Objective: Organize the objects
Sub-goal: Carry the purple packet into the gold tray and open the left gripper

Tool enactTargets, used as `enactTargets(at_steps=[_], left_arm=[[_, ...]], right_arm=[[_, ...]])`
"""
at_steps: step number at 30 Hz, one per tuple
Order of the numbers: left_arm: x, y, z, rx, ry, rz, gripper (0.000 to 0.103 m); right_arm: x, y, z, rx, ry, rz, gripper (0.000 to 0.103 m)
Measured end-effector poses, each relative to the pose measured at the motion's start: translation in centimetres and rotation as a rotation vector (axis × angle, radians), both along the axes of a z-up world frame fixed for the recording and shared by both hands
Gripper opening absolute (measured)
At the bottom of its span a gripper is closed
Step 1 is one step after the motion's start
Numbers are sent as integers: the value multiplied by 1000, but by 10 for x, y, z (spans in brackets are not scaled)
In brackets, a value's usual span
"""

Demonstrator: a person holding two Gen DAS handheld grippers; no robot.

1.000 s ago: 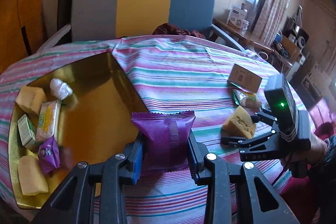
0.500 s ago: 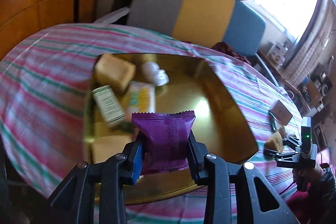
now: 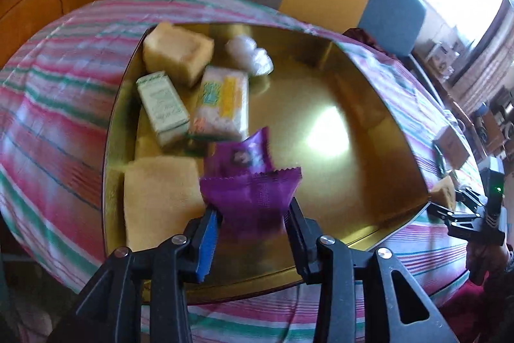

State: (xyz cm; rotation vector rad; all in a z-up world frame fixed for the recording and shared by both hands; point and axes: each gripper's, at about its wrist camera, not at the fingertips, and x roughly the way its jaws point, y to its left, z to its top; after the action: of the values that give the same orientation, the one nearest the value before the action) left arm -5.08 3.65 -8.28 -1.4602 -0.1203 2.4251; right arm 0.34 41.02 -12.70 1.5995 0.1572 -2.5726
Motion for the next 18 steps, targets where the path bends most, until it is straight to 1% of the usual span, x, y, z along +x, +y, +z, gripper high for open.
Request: enactTargets(at_steps=[3,9,11,13,14,15,18], left_arm=[[3,-3,2,3,12,5,40],[8,-5,17,-9,78,10,40],[8,-9,21,2,90,28,40],[5,-15,24,2,108,48,40],[5,-17,26,1,116,55,40],[5,-20,27,6,122,59,40],[4,-27,30,24,132,72,40]], right_arm=[[0,0,0,-1,0,-1,74],[-2,1,0,-12,-1,-8,74],[-2,1,0,-15,-1,-11,74],[-3,1,1,-22,-3,-17,68],[-4,0,3,-25,1,-19,57],[-3,0,5,-25,4,-20,56],[-5,-5,8,-12,3,-44,54]])
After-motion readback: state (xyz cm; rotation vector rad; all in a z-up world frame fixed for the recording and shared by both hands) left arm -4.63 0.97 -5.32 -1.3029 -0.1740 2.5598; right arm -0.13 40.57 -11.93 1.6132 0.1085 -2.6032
